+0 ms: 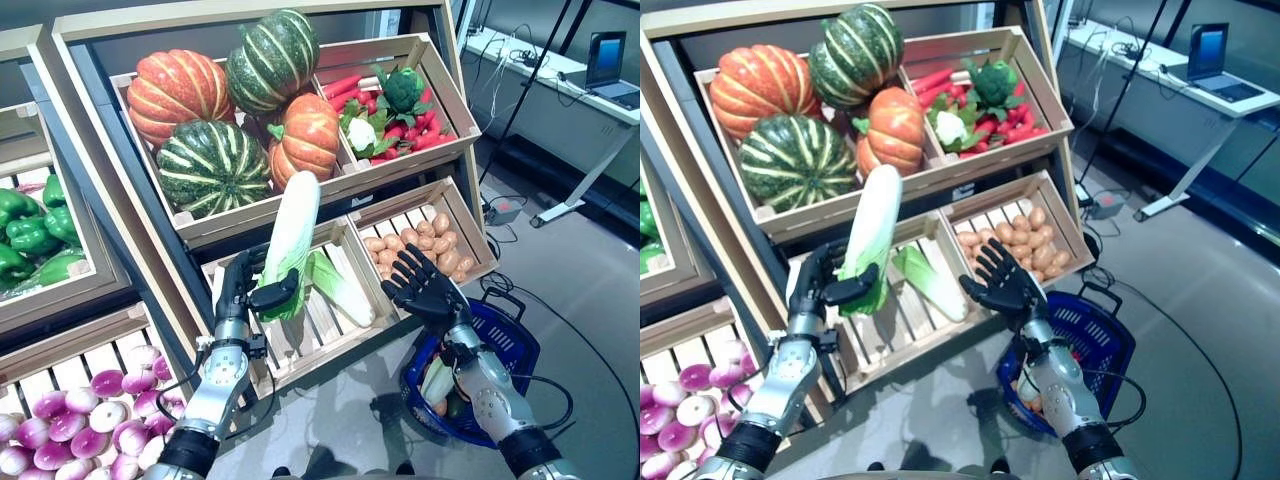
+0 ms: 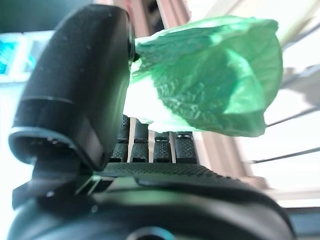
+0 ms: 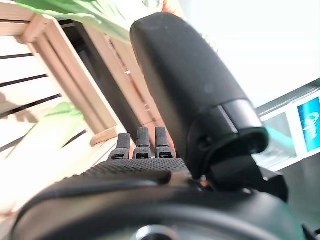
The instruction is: Put vegetables into the basket
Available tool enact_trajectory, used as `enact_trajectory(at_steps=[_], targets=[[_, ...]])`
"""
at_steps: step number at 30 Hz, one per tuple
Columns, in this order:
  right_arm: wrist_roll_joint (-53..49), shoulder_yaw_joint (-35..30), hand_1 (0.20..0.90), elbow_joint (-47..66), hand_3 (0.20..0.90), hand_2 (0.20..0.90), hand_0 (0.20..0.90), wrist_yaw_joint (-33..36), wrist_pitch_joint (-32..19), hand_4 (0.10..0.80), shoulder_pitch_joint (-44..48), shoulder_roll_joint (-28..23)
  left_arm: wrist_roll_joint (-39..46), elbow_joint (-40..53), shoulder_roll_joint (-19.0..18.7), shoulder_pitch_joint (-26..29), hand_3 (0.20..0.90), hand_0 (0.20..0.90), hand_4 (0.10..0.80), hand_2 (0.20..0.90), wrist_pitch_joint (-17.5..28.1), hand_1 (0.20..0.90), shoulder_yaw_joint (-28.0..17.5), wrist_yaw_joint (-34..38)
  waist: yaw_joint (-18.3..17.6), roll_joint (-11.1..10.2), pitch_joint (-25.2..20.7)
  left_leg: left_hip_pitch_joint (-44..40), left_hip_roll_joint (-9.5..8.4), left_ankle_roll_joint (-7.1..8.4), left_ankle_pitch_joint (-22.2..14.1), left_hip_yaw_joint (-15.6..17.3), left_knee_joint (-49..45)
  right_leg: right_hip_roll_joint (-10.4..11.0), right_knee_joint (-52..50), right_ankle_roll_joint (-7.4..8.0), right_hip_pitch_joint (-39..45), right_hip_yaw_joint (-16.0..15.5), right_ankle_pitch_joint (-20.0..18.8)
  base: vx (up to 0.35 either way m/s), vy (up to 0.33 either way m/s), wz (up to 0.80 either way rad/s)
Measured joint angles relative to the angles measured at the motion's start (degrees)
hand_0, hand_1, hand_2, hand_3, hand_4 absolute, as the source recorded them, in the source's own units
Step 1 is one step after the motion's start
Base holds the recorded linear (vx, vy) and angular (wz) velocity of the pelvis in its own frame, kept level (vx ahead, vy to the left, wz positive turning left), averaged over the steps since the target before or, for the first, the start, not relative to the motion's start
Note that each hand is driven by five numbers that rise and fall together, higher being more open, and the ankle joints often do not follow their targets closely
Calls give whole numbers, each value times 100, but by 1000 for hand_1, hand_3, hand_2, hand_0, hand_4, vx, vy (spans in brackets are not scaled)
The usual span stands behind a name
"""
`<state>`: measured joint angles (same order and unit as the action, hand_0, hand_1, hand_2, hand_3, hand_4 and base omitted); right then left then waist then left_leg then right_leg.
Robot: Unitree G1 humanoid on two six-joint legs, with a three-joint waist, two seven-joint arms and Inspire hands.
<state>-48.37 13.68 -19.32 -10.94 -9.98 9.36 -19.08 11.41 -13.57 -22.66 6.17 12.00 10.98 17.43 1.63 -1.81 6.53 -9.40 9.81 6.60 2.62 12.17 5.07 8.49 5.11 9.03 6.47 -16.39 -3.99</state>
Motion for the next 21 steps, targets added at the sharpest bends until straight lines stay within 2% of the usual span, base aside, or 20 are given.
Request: enact_trajectory(at_steps=[8, 15, 21], targets=[[-1314, -20, 900, 53, 900, 900, 900, -624, 458, 800, 486, -18, -752, 4, -111, 322, 300, 300, 400, 300, 307, 300, 566, -179, 1, -49, -103, -3, 3, 7, 5, -1, 0, -5, 0, -4, 2, 7, -8, 15, -3, 0], [-1520, -20, 900, 63, 900, 900, 900, -630, 625, 800, 606, 66, -969, 14, -159, 345, 300, 300, 400, 300, 359, 300, 818, -355, 6, -47, -105, -5, -2, 8, 6, -88, 0, -5, 0, -4, 14, 0, -8, 10, 0, 0], [-1614, -19, 900, 63, 900, 900, 900, -630, 781, 800, 635, 66, -1013, 15, -296, 352, 300, 300, 400, 300, 366, 300, 833, -351, 8, -44, -107, -10, -2, 10, 7, -91, 1, -5, 1, -5, 19, 2, -12, 0, 0, 0]])
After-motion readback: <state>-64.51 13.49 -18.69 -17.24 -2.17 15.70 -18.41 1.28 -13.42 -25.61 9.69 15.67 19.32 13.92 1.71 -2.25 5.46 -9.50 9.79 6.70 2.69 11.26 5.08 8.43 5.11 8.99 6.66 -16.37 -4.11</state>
